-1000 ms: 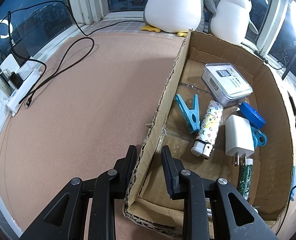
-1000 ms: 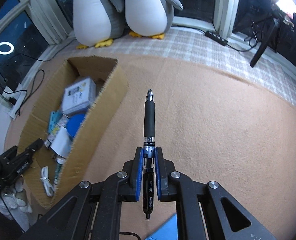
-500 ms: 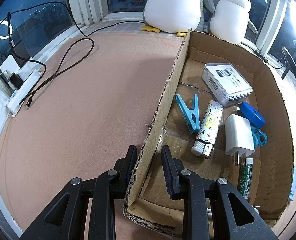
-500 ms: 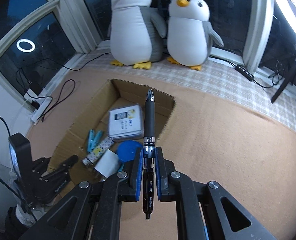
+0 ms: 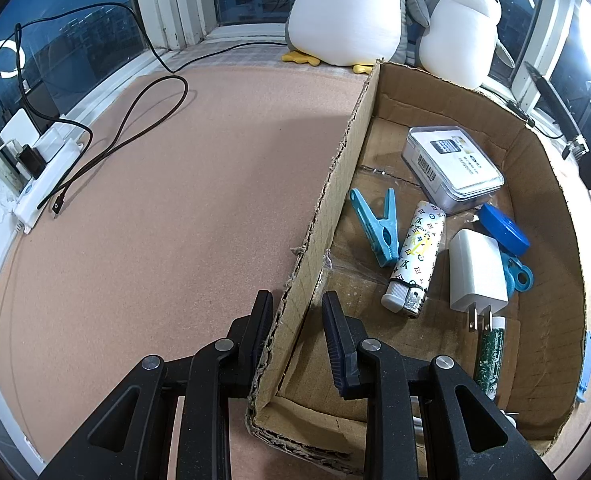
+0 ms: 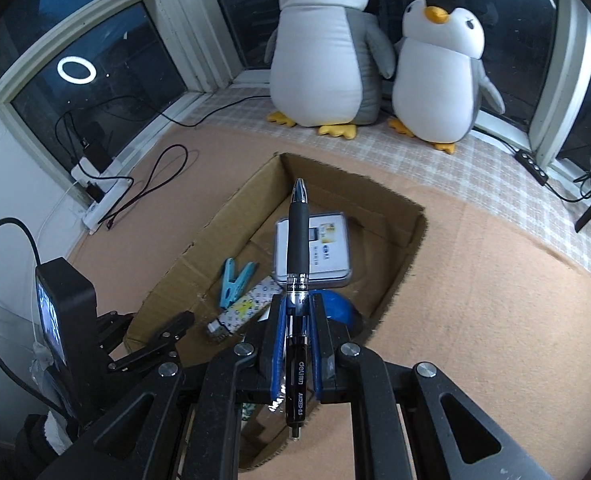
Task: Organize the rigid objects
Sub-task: 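Carry the black pen into the box and open the right gripper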
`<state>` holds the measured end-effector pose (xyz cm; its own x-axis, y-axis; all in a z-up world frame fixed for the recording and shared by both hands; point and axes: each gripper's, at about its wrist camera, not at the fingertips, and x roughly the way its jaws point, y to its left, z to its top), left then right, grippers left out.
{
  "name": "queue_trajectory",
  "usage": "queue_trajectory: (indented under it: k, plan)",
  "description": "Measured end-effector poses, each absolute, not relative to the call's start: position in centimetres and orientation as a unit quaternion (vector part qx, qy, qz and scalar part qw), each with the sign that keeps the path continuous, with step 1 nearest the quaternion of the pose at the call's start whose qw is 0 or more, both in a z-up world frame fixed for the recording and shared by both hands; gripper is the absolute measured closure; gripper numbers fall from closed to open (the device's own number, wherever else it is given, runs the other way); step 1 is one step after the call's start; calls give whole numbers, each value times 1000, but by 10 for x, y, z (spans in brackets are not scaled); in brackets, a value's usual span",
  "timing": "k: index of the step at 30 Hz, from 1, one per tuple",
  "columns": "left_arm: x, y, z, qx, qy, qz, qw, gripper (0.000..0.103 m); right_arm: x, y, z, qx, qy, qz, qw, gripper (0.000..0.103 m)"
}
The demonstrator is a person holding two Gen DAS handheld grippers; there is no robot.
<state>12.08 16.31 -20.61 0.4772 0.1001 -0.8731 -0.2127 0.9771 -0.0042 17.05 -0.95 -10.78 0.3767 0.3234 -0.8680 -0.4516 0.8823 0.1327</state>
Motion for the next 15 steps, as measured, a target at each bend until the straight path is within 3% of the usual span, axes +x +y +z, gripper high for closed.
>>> queue_trajectory:
  k: [15]
  plan:
    - [121,163,-206,-56,503,91,858,75,177,23,-143,-50,551,258,792,93]
